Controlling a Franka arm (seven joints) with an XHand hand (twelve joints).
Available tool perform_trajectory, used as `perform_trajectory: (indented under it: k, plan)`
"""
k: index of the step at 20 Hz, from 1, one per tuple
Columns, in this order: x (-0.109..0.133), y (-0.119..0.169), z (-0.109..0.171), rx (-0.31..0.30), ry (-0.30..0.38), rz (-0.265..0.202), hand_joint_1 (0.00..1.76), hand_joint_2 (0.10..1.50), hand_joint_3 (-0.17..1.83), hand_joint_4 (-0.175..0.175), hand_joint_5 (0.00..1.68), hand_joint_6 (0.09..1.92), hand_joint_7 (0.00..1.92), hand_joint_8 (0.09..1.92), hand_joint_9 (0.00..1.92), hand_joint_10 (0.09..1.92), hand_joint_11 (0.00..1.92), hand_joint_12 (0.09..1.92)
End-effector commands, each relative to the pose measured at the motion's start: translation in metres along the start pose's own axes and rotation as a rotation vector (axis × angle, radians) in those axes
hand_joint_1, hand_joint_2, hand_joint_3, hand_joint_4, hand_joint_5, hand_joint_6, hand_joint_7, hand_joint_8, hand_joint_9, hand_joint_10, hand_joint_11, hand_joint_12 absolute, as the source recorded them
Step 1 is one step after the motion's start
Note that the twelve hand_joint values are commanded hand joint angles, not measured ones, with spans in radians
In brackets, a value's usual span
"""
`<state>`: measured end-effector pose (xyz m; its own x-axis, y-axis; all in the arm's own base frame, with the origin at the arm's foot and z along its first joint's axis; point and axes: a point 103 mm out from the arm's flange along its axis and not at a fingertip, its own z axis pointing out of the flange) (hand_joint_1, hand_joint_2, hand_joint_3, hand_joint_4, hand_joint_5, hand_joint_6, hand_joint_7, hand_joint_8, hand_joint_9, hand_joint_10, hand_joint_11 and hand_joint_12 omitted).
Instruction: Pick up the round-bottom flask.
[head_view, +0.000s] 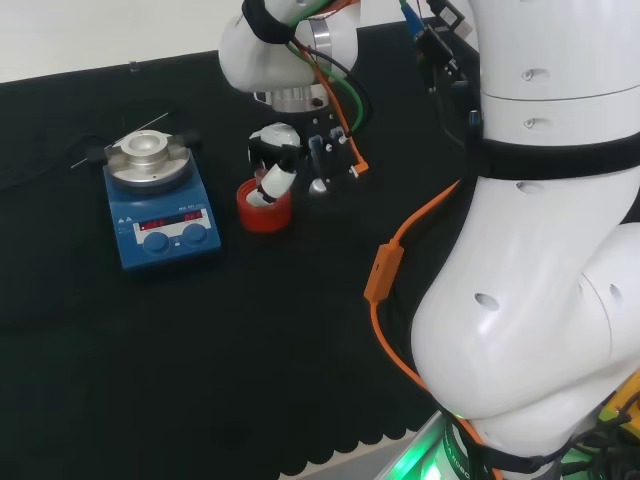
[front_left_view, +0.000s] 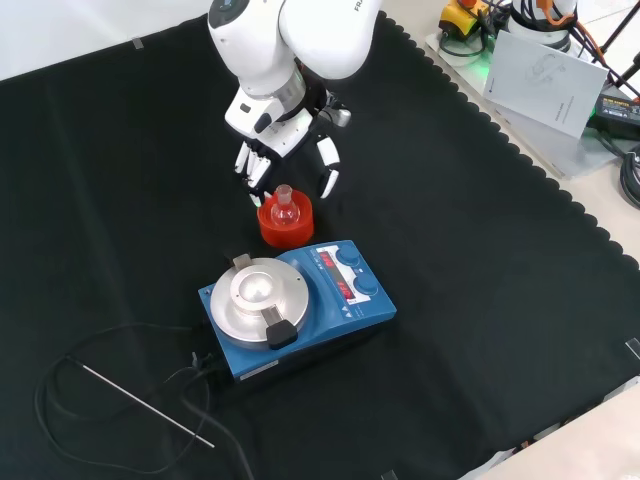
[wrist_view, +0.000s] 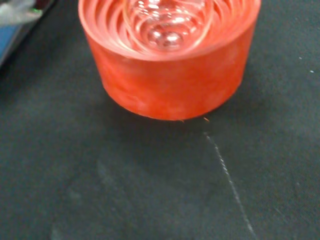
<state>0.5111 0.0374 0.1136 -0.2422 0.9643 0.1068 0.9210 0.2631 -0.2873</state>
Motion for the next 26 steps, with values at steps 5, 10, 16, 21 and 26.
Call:
perform_trajectory:
  k: [5, 10, 16, 21, 26]
  plan:
    - [0.001, 0.005, 0.003, -0.005, -0.02, -0.002, 0.78, 0.41, 0.84, -0.167, 0.35, 1.04, 0.78, 0.98, 0.9, 0.89, 0.66, 1.36]
    - [0.006, 0.01, 0.003, -0.001, -0.038, -0.018, 0.81, 0.4, 0.85, -0.175, 0.4, 1.1, 0.88, 0.96, 0.99, 0.86, 0.79, 1.32]
    - [0.01, 0.014, 0.003, -0.009, -0.046, -0.03, 0.9, 0.4, 0.88, -0.175, 0.59, 1.1, 1.0, 0.94, 1.13, 0.81, 0.92, 1.27]
    - [0.011, 0.014, 0.002, -0.021, -0.061, -0.026, 1.03, 0.4, 0.93, -0.175, 0.83, 0.98, 1.13, 0.9, 1.26, 0.75, 1.04, 1.22]
    - [0.01, 0.016, 0.001, -0.012, -0.058, -0.022, 1.07, 0.4, 0.96, -0.175, 0.88, 0.94, 1.19, 0.86, 1.29, 0.73, 1.08, 1.19]
